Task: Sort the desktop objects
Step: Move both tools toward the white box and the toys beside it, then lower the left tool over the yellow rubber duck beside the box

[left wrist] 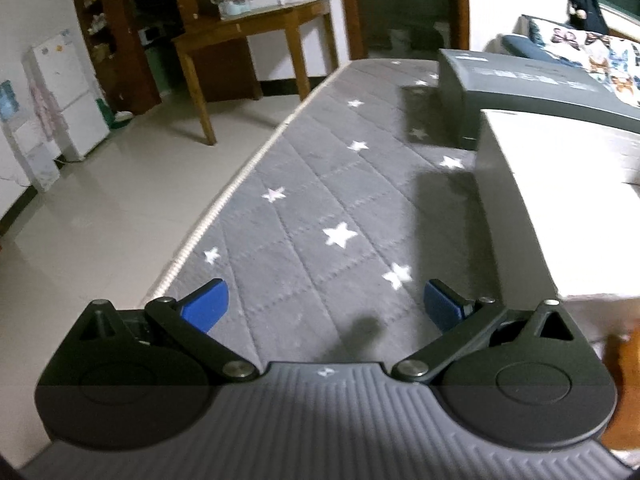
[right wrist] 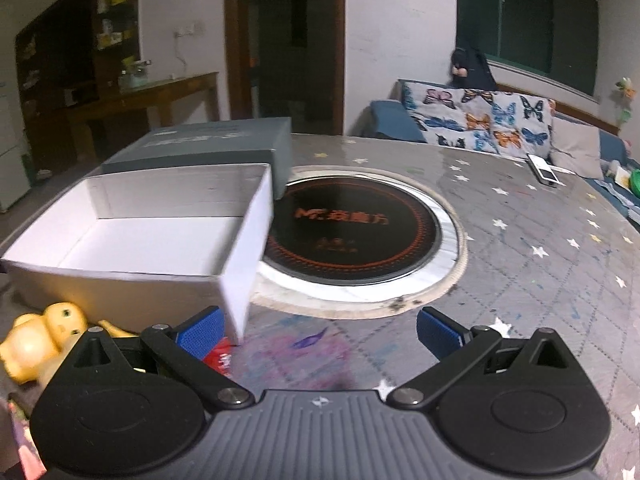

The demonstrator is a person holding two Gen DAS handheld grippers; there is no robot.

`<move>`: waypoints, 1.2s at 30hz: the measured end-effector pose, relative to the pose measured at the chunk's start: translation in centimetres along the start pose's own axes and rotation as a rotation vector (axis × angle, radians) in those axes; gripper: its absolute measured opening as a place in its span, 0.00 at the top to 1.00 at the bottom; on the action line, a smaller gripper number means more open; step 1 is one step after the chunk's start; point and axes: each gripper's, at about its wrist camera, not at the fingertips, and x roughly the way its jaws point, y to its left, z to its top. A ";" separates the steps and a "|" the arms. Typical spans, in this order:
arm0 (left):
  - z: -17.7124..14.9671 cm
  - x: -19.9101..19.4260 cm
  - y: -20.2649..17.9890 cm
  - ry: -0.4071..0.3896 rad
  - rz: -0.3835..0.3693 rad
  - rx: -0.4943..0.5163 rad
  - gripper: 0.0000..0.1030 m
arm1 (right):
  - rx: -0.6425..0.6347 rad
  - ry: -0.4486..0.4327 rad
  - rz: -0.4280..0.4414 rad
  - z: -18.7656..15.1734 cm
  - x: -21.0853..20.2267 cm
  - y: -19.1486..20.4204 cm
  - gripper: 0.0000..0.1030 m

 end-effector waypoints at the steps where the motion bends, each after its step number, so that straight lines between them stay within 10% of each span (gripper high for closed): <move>1: -0.1 -0.2 -0.1 0.008 -0.010 0.004 0.00 | -0.005 -0.001 0.007 0.0 -0.3 0.2 0.00; 36: -0.5 -4.4 -5.5 0.053 -0.306 0.138 0.00 | -0.173 0.036 0.247 -1.3 -2.9 6.0 0.00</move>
